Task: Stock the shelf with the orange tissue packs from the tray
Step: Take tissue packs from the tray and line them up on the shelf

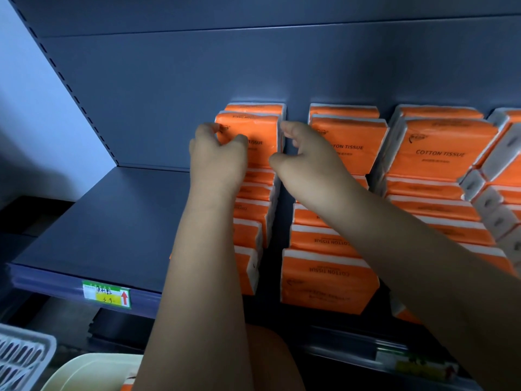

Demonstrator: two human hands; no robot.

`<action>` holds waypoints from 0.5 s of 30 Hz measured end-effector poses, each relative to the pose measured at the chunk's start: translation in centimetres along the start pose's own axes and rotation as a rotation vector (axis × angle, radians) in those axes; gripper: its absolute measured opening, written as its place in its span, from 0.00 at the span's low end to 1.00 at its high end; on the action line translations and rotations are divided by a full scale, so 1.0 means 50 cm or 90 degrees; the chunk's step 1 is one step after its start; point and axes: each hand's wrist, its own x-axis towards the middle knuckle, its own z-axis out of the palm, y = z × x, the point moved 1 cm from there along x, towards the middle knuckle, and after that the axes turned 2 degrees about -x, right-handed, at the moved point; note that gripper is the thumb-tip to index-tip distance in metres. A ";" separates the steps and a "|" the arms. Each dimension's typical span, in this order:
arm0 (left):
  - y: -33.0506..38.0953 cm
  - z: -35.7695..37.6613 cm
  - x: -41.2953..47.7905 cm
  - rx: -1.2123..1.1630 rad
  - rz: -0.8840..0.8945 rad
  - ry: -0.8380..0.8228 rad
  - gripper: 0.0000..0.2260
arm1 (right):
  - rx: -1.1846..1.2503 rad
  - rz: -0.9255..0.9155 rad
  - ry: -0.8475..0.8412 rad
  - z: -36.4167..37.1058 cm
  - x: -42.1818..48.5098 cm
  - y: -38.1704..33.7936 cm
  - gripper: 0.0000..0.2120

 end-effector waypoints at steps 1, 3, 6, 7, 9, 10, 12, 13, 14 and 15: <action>-0.003 -0.003 -0.003 0.032 0.025 0.004 0.21 | -0.004 -0.006 0.004 -0.003 -0.002 -0.002 0.29; -0.004 -0.008 -0.009 0.083 0.071 0.016 0.21 | -0.008 -0.018 0.005 -0.005 -0.008 -0.009 0.27; -0.003 -0.016 -0.019 0.132 0.065 0.048 0.23 | -0.033 -0.044 0.007 -0.005 -0.024 -0.021 0.24; -0.002 -0.022 -0.022 0.126 0.047 0.066 0.25 | -0.044 -0.058 0.009 -0.006 -0.032 -0.027 0.23; -0.005 -0.034 -0.033 0.106 0.034 0.096 0.29 | -0.068 -0.089 0.020 -0.006 -0.051 -0.039 0.23; -0.005 -0.040 -0.042 0.106 0.037 0.102 0.31 | -0.076 -0.101 0.026 -0.007 -0.060 -0.046 0.23; -0.003 -0.051 -0.064 0.118 0.055 0.110 0.30 | -0.086 -0.121 0.032 -0.005 -0.079 -0.057 0.23; -0.002 -0.056 -0.076 0.126 0.072 0.114 0.29 | -0.091 -0.133 0.034 -0.003 -0.089 -0.063 0.23; -0.001 -0.062 -0.089 0.134 0.095 0.119 0.27 | -0.099 -0.150 0.038 0.001 -0.100 -0.068 0.22; 0.001 -0.068 -0.101 0.142 0.122 0.119 0.26 | -0.107 -0.169 0.043 0.004 -0.113 -0.073 0.22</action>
